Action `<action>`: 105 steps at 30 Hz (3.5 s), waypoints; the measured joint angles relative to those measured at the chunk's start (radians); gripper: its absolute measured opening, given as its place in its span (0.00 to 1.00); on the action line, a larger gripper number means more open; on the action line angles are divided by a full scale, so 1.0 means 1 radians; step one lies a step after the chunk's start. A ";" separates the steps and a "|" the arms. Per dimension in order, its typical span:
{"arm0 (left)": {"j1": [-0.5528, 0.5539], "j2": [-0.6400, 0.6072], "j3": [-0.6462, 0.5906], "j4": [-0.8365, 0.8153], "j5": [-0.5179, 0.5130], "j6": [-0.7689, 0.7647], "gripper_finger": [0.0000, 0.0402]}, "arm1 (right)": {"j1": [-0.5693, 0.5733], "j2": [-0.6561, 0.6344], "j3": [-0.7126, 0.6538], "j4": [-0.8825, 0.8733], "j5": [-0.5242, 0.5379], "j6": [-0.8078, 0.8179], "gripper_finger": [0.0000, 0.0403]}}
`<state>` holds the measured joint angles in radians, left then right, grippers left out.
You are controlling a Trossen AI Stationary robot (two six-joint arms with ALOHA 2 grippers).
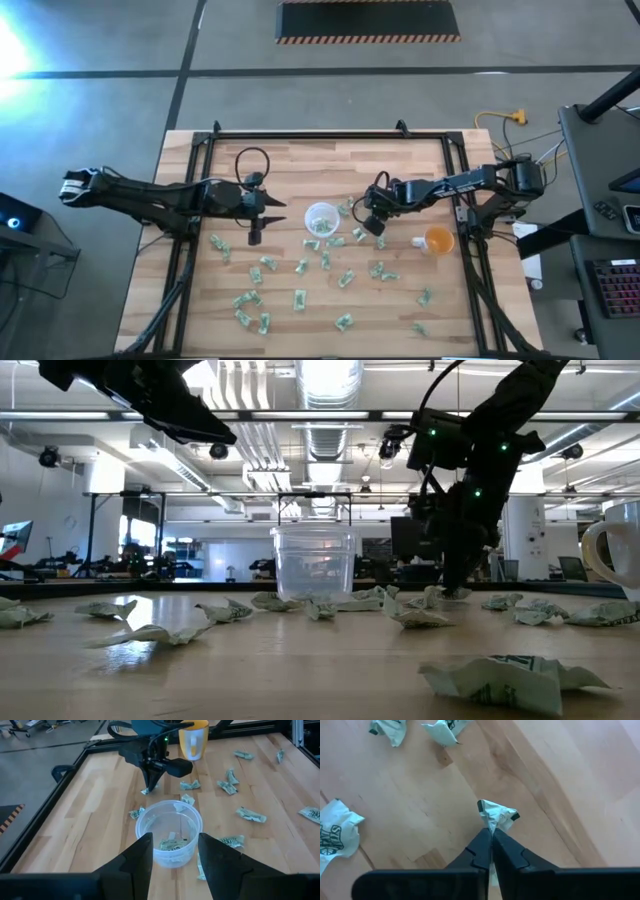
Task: Pick and place Stevia / Truvia into bins
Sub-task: Put the light green stevia packet into the transparent container
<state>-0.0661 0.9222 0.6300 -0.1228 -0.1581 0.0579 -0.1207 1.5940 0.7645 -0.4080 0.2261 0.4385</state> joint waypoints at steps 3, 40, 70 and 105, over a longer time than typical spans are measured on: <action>0.000 0.000 0.000 0.000 0.000 0.000 0.35 | 0.000 0.000 0.015 0.000 0.004 -0.029 0.02; 0.000 0.044 -0.002 -0.416 0.023 -0.237 0.35 | 0.221 0.025 0.272 0.347 -0.067 -0.498 0.02; -0.199 0.373 0.007 -0.271 0.281 -0.227 0.35 | 0.219 0.045 0.296 0.248 0.012 -0.575 0.27; -0.289 0.486 0.047 -0.287 0.099 -0.202 0.06 | 0.235 -0.076 0.289 0.041 0.064 -0.494 0.16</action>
<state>-0.3550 1.4085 0.6773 -0.4099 -0.0593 -0.1438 0.1145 1.5177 1.0534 -0.3672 0.2902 -0.0551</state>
